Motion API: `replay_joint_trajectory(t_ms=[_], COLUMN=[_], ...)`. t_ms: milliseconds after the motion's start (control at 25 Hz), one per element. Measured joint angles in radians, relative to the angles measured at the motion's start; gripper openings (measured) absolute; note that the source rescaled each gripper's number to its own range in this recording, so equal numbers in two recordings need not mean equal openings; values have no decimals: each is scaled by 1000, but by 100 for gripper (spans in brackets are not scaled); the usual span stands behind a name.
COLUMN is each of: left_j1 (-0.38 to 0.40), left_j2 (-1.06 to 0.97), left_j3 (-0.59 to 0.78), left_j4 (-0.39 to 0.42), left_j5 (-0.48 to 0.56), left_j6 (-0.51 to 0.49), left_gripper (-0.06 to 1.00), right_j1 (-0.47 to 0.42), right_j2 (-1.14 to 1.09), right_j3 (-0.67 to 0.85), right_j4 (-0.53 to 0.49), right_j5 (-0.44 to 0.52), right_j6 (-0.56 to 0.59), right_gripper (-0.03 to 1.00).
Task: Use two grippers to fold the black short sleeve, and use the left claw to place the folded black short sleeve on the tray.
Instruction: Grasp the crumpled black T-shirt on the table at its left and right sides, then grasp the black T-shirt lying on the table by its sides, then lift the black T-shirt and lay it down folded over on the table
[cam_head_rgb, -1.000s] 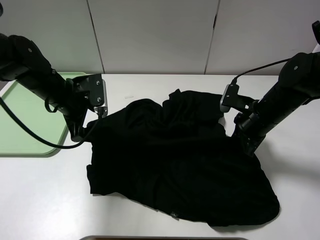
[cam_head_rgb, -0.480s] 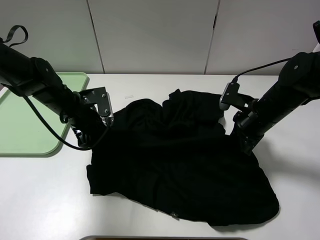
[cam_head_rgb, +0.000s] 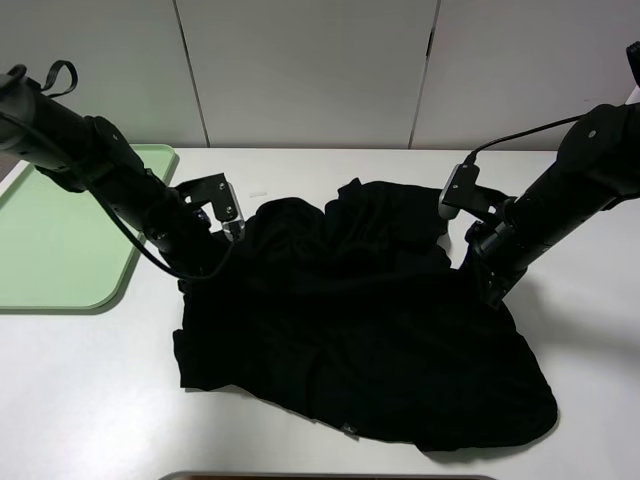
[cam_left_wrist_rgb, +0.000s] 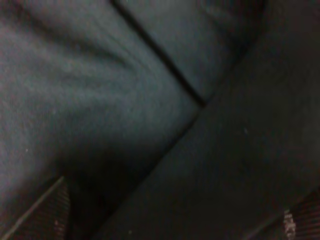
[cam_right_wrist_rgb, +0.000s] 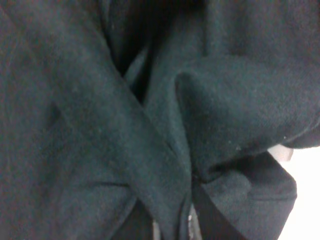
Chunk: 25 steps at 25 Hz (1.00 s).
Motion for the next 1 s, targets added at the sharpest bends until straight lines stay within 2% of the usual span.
replay_joint_trajectory(t_ms=[120, 200, 240, 280, 400, 480, 640, 840, 1000], left_j1=[0, 0, 0, 0, 0, 0, 0, 0, 0], left_j2=[2, 2, 4, 4, 5, 5, 1, -46, -183], left_j3=[0, -1, -2, -2, -2, -2, -2, 0, 1], left_j4=[0, -1, -2, -2, -10, -10, -9, -3, -19], left_j5=[-5, -12, -11, -11, 13, 27, 47, 101, 153], left_j6=[0, 0, 0, 0, -19, -48, -153, -201, -248], left_gripper=[79, 69, 60, 60, 23, 10, 8, 8, 8], right_j1=[0, 0, 0, 0, 0, 0, 0, 0, 0], right_j2=[0, 0, 0, 0, 0, 0, 0, -31, -118], right_j3=[0, 0, 0, 0, 0, 0, 0, -3, -25], right_j4=[0, 0, 0, 0, 1, 3, 3, -4, -9], right_j5=[-5, -8, -12, -15, -26, -33, -60, -64, -59], right_j6=[0, 0, 0, 0, 0, 17, 83, 139, 167], right_gripper=[1, 1, 1, 1, 1, 1, 1, 1, 1])
